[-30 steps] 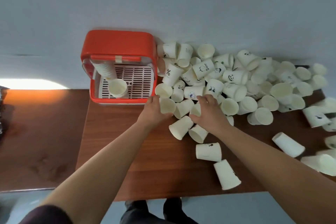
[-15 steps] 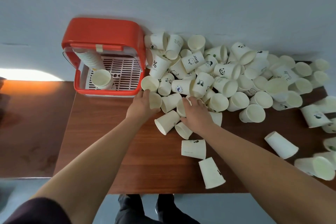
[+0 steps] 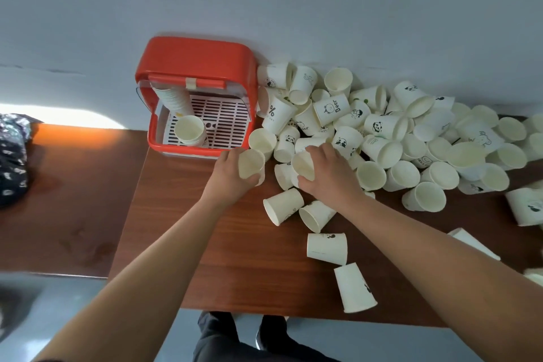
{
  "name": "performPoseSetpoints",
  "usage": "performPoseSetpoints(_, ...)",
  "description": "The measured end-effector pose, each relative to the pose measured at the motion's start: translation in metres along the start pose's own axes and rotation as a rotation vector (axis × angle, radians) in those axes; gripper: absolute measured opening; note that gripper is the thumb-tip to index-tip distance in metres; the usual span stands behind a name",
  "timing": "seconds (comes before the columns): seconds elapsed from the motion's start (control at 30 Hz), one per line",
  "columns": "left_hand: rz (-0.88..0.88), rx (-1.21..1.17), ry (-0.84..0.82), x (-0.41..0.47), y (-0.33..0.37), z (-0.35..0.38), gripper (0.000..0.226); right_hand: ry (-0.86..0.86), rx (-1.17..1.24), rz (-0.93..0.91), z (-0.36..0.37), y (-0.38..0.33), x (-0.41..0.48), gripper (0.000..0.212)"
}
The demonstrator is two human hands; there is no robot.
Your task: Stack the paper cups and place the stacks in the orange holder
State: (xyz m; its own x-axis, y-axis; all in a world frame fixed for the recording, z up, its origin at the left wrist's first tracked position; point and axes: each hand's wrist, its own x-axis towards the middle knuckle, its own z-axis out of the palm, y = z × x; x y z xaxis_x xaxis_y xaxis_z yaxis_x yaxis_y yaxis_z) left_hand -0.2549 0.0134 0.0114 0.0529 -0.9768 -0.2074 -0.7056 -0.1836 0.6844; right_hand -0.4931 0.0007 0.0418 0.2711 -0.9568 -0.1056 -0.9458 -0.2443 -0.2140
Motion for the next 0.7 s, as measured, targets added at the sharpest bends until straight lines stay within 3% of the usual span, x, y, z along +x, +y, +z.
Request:
performPoseSetpoints(0.27,-0.001,-0.200,0.199,0.000,-0.024,-0.098,0.061,0.093,0.271,-0.013,-0.047,-0.069,0.050,0.068)
performPoseSetpoints(0.4,-0.115,-0.225,0.300,0.018,-0.054,-0.139,0.067,0.096,0.345,-0.011,-0.046,-0.106,0.070,0.066)
performPoseSetpoints(0.7,-0.023,0.015,0.116,0.079,-0.079,-0.140,0.069,0.142,0.431,0.047,-0.016,-0.155,0.103,0.056)
